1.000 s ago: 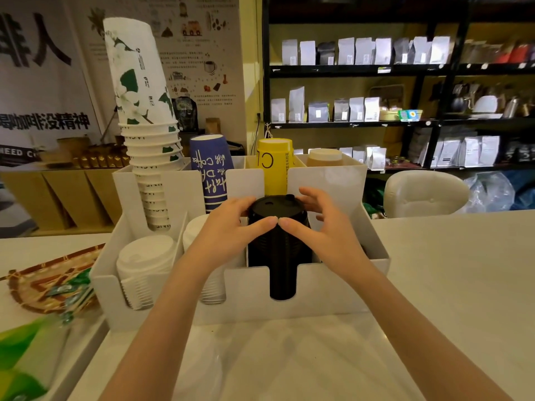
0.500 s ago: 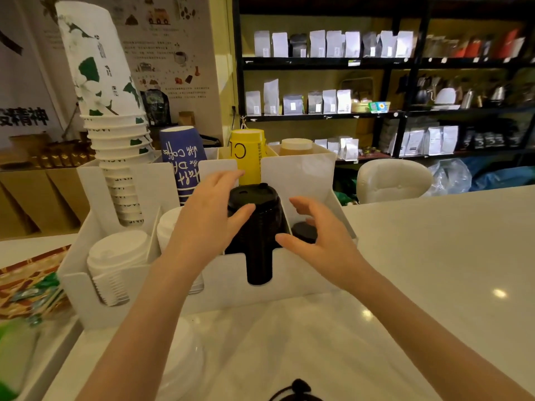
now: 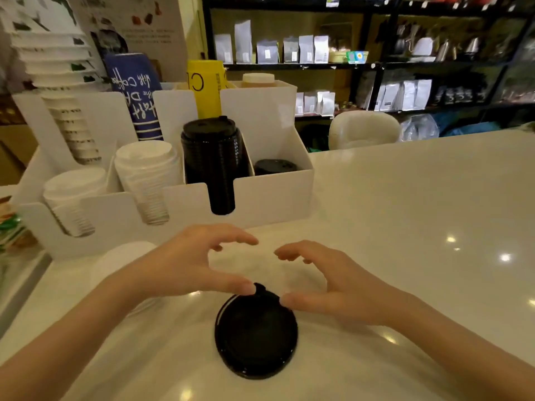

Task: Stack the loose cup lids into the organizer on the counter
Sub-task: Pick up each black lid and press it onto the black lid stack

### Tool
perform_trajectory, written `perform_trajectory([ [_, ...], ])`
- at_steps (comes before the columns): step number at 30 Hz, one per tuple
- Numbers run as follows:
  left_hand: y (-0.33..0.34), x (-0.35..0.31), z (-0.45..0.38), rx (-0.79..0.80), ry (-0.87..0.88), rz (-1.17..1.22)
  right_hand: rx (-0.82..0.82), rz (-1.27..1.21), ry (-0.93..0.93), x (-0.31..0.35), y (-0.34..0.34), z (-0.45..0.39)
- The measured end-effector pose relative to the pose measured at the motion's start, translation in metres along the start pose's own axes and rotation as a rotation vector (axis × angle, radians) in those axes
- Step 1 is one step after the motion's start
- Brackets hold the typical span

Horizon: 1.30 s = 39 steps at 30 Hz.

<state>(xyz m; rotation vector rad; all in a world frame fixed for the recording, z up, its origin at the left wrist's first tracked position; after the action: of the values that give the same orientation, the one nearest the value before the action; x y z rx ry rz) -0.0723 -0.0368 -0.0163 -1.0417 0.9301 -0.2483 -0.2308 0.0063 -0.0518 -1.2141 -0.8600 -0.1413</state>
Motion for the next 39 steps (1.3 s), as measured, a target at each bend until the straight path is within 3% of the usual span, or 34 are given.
perform_trajectory([
  [5, 0.052, 0.004, 0.013, 0.11, -0.052, 0.038, 0.13, -0.018, 0.027, 0.008, 0.02, 0.017],
  [11, 0.071, 0.002, 0.034, -0.083, -0.011, 0.084, 0.097, 0.183, -0.066, 0.02, 0.036, 0.019],
  [20, 0.068, -0.002, 0.037, -0.166, 0.019, 0.072, 0.083, 0.085, -0.051, 0.019, 0.035, 0.018],
  [26, 0.043, -0.001, 0.037, -0.165, -0.008, 0.092, 0.041, -0.005, -0.043, 0.021, 0.016, 0.006],
  [39, -0.066, -0.014, 0.029, -0.479, 0.091, 0.23, -0.276, -0.037, -0.189, 0.068, -0.081, -0.037],
])
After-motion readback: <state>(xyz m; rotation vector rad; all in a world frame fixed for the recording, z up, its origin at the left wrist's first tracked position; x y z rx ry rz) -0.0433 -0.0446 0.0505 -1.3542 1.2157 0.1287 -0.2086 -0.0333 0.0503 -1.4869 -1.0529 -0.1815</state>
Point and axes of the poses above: each hand's wrist, its own z-axis away from the middle knuckle, its own y-axis out of the palm, x = y × z, the point moved 6 cm from there along -z, towards the middle knuckle, and after that the axes turned 12 degrees about x, right-handed, at the moved point
